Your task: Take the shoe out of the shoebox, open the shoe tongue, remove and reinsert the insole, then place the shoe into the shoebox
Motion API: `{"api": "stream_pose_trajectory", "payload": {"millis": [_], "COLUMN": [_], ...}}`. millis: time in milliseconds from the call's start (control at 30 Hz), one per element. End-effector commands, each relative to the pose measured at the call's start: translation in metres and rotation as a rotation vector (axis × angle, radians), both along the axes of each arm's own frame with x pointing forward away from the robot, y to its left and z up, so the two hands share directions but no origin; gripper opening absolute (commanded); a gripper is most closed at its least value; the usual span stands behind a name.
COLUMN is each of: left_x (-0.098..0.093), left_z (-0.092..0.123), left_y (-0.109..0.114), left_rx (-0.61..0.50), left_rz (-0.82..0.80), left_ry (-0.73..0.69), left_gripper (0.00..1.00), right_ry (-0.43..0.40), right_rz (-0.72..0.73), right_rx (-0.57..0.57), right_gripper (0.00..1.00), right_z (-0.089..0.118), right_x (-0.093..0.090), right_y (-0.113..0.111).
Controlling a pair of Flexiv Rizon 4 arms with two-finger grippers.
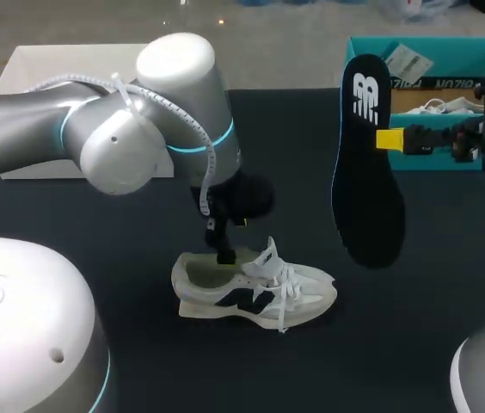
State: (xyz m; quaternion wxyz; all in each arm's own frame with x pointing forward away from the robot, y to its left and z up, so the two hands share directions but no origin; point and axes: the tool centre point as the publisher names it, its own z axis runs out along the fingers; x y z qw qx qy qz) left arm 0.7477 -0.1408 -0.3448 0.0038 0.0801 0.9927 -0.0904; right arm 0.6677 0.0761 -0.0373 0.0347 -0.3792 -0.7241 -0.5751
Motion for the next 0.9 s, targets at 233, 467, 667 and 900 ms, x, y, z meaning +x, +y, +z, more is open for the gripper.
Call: {"api": "stream_pose_trajectory", "payload": {"millis": [233,467,667,900], "left_x": [0.0,-0.002,-0.007,-0.012], "left_z": [-0.02,-0.03,-0.037,-0.034], "left_y": [-0.017,-0.017,-0.016,-0.012], "left_rx": [0.027,0.027,0.029,0.032], "left_rz": [-0.003,0.002,0.001,-0.011], "left_ry": [0.013,0.039,0.059,0.06], "left_gripper": [0.91,0.38,0.0,0.0], "right_ry": [-0.005,-0.005,-0.005,-0.005], "right_rz": [-0.01,-0.01,-0.01,-0.01], "right_rx": [0.003,0.003,0.003,0.003], "right_gripper": [0.0,0.0,0.0,0.0], "right_z": [-0.003,-0.003,-0.003,-0.003], "right_x": [-0.008,-0.008,-0.008,-0.008], "right_y": [-0.002,-0.002,-0.002,-0.002]}}
